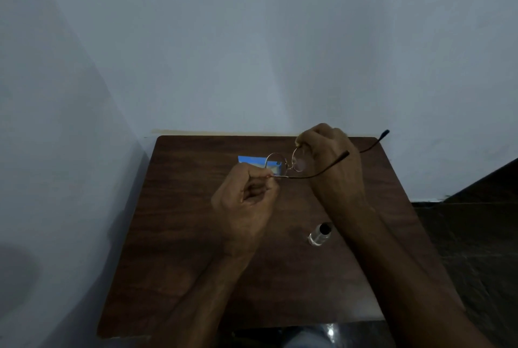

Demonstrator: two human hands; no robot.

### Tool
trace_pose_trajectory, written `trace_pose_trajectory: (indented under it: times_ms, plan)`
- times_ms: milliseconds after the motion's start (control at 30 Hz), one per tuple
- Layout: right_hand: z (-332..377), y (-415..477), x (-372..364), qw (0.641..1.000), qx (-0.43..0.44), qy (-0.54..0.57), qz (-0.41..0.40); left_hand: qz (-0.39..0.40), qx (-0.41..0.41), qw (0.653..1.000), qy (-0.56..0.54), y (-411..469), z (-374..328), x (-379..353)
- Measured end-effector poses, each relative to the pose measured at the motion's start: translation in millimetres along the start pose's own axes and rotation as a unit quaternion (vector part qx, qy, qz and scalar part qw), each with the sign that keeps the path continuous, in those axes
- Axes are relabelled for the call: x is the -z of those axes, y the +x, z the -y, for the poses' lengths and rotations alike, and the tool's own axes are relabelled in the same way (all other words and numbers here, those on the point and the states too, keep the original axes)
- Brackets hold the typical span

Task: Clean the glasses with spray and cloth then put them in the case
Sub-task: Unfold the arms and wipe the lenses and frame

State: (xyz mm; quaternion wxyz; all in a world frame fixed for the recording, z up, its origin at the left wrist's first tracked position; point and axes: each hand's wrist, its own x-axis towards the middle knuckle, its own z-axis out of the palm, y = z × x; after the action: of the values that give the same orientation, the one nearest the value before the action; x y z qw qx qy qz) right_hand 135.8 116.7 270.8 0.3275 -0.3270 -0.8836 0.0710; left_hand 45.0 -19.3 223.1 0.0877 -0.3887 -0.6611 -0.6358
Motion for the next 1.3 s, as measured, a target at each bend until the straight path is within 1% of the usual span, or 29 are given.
trace_pose_trajectory:
  times_ms: [133,167,300,400,467,533,633,767,900,1000,1067,1200,1300]
  plan:
    - [16,-11,7,0.997,0.055,0.026,0.037,-0.002,-0.026,1.0,0.014,2,2,0]
    - [14,-11,8,0.997,0.056,0.027,0.039,-0.003,-0.034,0.999,0.017,3,3,0]
    - [-12,4,-2,1.0,-0.002,0.0,-0.009,0.0,-0.069,0.997,0.032,4,3,-2]
    - [1,-4,-1,1.0,0.028,-0.011,-0.008,-0.001,-0.1,0.994,0.048,5,7,-3]
    - [8,-14,2,0.999,0.046,0.006,0.002,-0.003,-0.107,0.993,0.05,7,9,-3]
    - [-1,-13,-2,1.0,0.018,0.024,0.001,-0.002,-0.103,0.993,0.048,7,8,-4]
    - [-14,-5,-8,0.999,-0.037,0.027,-0.004,-0.012,-0.056,0.998,0.039,5,4,-8]
    - [6,-18,-3,0.998,-0.035,0.023,-0.038,-0.036,0.058,0.998,-0.015,8,-3,-15]
    - [9,-35,-10,0.999,-0.029,0.022,-0.028,-0.06,0.118,0.991,-0.03,8,-4,-21]
    - [-7,-28,-10,0.998,-0.049,0.011,-0.024,-0.066,0.176,0.982,-0.029,5,0,-25]
    - [-8,-26,-6,0.999,-0.046,0.011,-0.017,-0.067,0.204,0.976,-0.043,5,2,-28]
    - [1,-38,-8,1.0,0.009,0.011,0.008,-0.093,0.277,0.947,-0.131,6,6,-36]
    - [-9,-34,-7,1.0,-0.014,0.005,-0.027,-0.103,0.306,0.93,-0.176,6,-1,-39]
